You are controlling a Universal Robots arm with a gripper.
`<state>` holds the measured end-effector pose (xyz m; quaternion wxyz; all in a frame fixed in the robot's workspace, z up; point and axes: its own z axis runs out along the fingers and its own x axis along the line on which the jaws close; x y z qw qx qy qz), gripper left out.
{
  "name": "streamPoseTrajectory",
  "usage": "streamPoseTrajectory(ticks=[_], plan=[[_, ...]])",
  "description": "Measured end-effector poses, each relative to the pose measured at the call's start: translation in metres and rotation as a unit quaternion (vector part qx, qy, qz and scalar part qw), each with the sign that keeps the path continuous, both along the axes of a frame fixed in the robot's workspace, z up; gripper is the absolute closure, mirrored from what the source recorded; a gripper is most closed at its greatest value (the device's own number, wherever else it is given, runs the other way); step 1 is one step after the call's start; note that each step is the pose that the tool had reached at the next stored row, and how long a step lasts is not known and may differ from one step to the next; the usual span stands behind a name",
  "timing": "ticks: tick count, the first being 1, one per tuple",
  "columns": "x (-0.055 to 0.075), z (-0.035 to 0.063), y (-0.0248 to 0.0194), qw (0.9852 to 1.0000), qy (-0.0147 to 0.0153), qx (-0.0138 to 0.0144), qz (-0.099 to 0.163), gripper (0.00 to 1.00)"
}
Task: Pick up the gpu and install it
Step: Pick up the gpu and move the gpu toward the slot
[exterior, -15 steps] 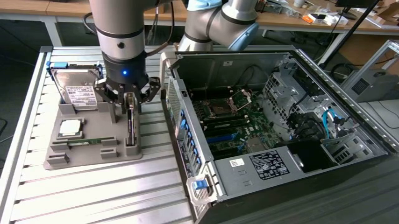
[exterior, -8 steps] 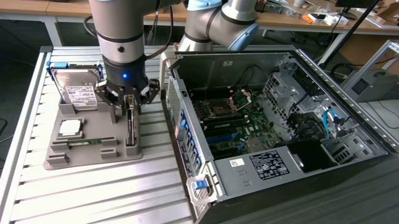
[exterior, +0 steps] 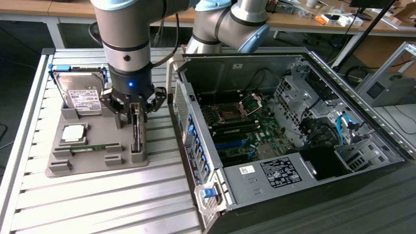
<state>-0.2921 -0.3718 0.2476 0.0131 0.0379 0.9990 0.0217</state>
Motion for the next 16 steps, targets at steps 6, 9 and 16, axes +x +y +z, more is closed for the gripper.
streamPoseTrajectory(ticks=[6, 9, 16], plan=[[0.0, -0.0059, 0.0, 1.0, 0.0, 0.0, 0.0, 0.58], [0.0, -0.0078, 0.0, 1.0, 0.0, 0.0, 0.0, 0.58], [0.0, -0.0082, 0.0, 1.0, 0.0, 0.0, 0.0, 0.58]])
